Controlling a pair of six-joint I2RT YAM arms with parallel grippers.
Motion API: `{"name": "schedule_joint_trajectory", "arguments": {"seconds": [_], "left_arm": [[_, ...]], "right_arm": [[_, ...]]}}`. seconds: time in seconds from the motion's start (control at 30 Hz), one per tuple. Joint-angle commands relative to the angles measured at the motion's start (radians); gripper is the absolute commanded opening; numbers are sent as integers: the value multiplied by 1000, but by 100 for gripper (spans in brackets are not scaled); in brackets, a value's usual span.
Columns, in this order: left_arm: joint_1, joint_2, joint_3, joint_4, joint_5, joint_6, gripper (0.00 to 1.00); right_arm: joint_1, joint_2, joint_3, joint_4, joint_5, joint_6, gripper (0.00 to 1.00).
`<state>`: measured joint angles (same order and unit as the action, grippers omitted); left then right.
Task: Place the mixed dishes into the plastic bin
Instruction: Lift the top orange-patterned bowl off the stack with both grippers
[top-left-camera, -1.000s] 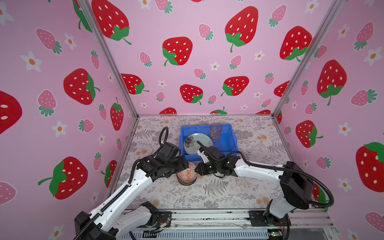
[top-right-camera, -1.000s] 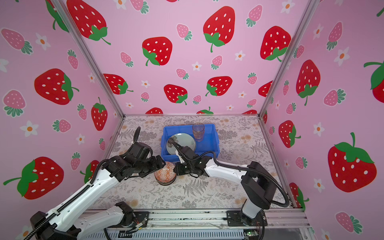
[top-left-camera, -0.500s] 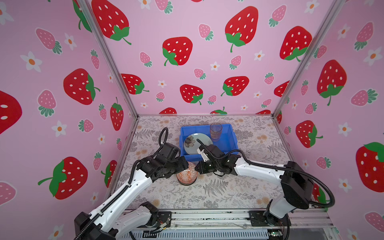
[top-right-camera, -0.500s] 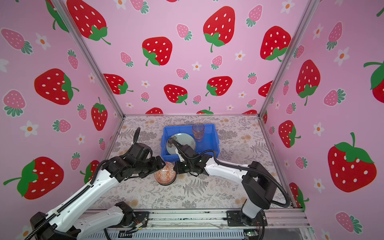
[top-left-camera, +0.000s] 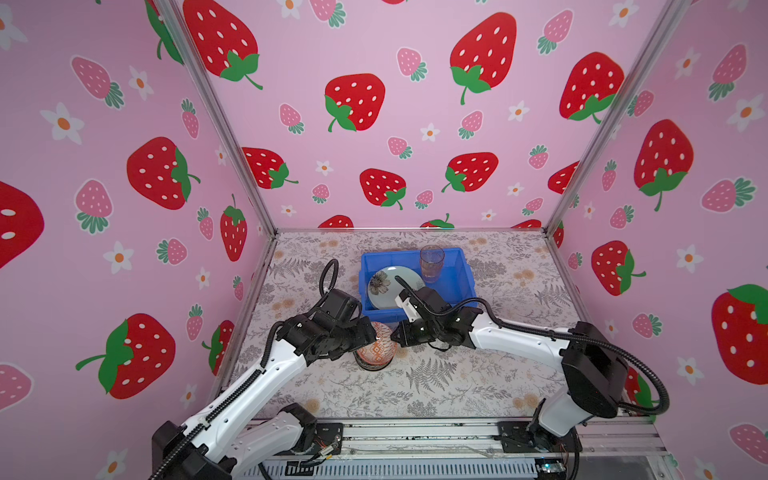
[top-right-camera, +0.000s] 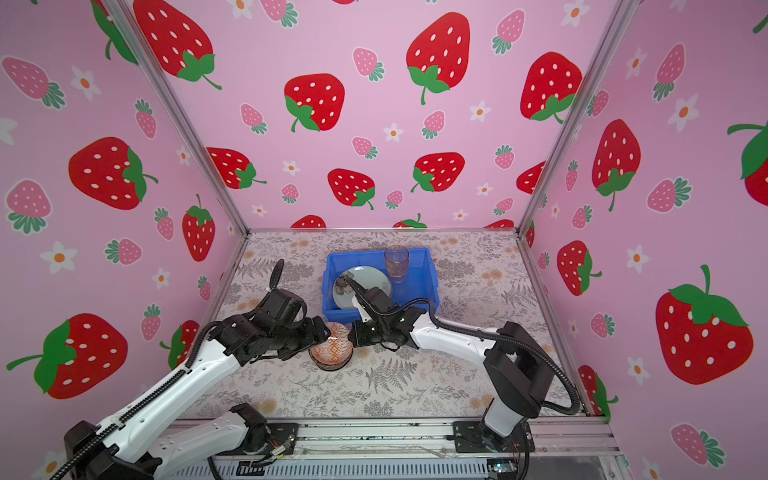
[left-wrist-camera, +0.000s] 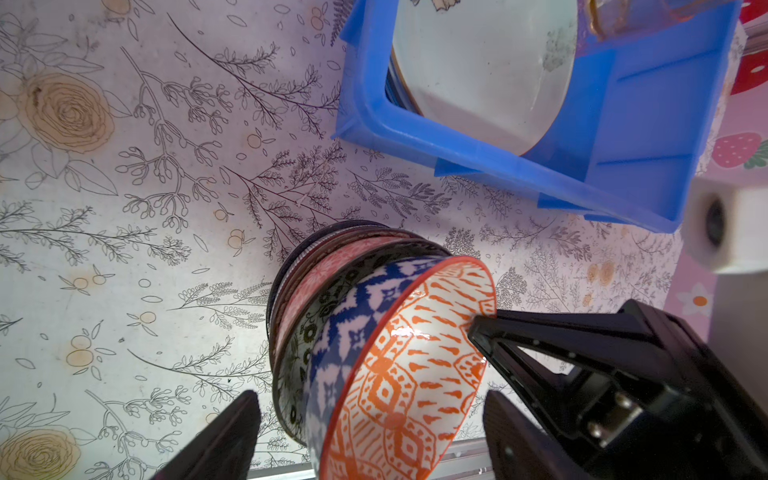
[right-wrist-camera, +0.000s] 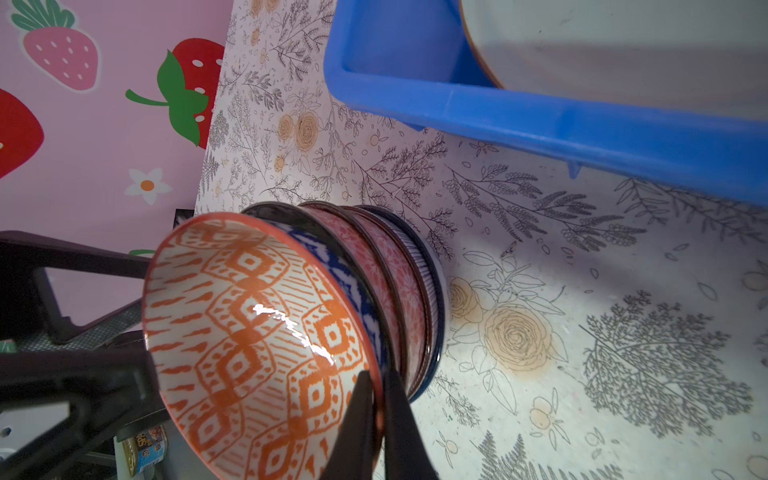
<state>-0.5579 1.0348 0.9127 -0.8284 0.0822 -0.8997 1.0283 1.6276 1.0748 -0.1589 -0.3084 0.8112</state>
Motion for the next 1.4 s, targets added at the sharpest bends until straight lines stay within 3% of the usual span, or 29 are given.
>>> {"name": "schedule_joint_trajectory", "arguments": {"seconds": [0.0, 0.23, 0.5, 1.37], "left_arm": [[5, 7, 16, -3, 0, 12, 87], [4, 19, 49, -31, -5, 24, 80], [3, 40, 100, -79, -38, 47, 54], [0, 139, 156, -135, -87, 80, 28]], "right_arm": [[-7, -37, 39, 19, -29, 2, 7], [-14, -34, 67, 4, -33, -10, 7], [-20, -23, 117, -52, -12, -44, 7], [-24, -35, 184, -156, 73, -99, 7]]}}
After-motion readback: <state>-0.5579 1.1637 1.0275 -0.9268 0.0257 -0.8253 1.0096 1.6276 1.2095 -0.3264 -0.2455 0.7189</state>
